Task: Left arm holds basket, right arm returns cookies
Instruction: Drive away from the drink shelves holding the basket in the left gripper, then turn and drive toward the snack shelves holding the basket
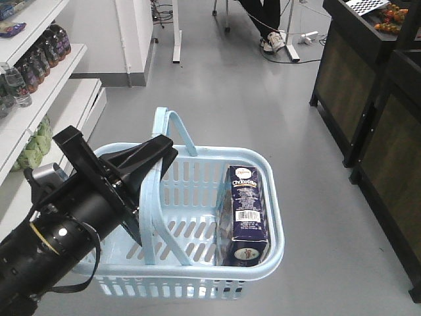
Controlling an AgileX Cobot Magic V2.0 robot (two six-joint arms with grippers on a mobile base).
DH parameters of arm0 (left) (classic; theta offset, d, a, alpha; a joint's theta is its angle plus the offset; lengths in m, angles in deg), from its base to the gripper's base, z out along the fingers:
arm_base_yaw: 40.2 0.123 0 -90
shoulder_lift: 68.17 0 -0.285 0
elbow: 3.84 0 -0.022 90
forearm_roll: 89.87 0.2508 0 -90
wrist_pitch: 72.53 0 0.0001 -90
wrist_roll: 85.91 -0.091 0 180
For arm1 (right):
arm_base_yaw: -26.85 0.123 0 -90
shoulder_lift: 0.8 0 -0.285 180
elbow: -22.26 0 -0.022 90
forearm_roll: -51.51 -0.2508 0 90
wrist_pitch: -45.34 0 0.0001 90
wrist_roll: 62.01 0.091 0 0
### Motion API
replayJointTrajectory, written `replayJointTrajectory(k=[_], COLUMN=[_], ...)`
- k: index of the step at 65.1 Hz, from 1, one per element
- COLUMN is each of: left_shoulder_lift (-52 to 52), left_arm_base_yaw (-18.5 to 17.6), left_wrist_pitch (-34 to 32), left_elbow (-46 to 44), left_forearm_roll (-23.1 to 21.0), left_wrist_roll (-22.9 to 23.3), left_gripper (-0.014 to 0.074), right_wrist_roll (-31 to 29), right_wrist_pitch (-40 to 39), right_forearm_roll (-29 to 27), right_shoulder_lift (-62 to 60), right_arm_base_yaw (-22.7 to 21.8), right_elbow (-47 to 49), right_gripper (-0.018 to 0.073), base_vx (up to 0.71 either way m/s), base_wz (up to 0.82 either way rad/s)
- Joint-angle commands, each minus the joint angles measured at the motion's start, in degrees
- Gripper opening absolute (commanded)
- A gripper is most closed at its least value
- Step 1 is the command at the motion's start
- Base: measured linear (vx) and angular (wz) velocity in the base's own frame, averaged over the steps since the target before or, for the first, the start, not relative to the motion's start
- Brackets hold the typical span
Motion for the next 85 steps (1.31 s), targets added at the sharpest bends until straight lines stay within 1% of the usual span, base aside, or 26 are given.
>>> replayJointTrajectory(k=[1, 85], left_shoulder_lift=[-1.8, -1.8], left_arm_base_yaw=[-0.4, -0.4], left_wrist_pitch=[-7.8, -7.8], left_elbow=[-1.7, -1.7], left_forearm_roll=[-0.4, -0.4], left_wrist_roll=[0.3, 0.3], left_gripper=[-0.0003, -0.0003], right_wrist_roll=[-0.3, -0.3], right_wrist_pitch=[-4.1, -4.1], right_forearm_roll=[0.4, 0.4], right_shoulder_lift=[-0.5, -0.5], right_arm_base_yaw=[-0.2, -0.2], right_elbow=[-0.9, -0.9], right_gripper=[-0.0006, -0.0006], base_vx=[0.31, 0.40], base_wz=[0.01, 0.00])
